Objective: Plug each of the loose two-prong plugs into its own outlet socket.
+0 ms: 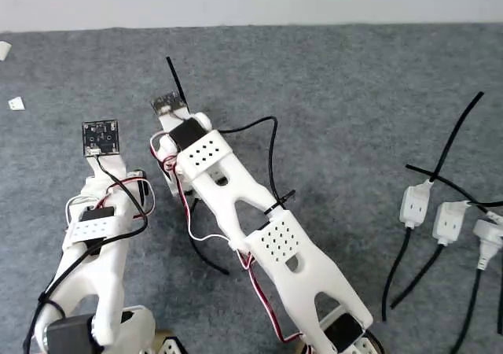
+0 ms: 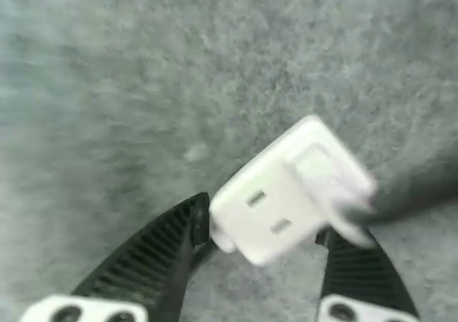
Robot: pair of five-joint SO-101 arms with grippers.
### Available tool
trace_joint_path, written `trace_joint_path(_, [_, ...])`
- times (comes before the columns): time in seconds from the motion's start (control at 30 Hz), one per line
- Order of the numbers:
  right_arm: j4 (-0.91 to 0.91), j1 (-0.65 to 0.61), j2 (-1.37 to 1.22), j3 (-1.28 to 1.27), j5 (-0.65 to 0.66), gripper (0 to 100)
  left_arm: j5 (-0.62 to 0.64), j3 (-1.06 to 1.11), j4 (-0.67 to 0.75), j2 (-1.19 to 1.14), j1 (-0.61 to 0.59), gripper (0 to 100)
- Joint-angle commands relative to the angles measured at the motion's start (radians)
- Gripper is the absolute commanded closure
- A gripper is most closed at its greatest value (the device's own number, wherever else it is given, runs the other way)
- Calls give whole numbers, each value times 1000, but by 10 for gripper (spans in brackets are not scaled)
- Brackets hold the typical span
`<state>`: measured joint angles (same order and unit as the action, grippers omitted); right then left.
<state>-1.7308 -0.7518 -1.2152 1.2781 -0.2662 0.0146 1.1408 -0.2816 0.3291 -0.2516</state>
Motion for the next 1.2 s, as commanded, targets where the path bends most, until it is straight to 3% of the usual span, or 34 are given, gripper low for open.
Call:
trace_joint_path(0.0, [10, 10, 7, 31, -12, 764, 3, -7, 11, 29, -6, 874])
trace_joint_path(0.23, [51, 18, 7, 35, 48, 779, 3, -7, 11, 29, -6, 874])
trace_joint_path(0.4, [56, 51, 7, 35, 64, 991, 3, -7, 11, 29, -6, 874])
trace_joint_path(1.17, [-71, 90, 64, 250, 265, 989, 3, -8, 12, 29, -6, 874])
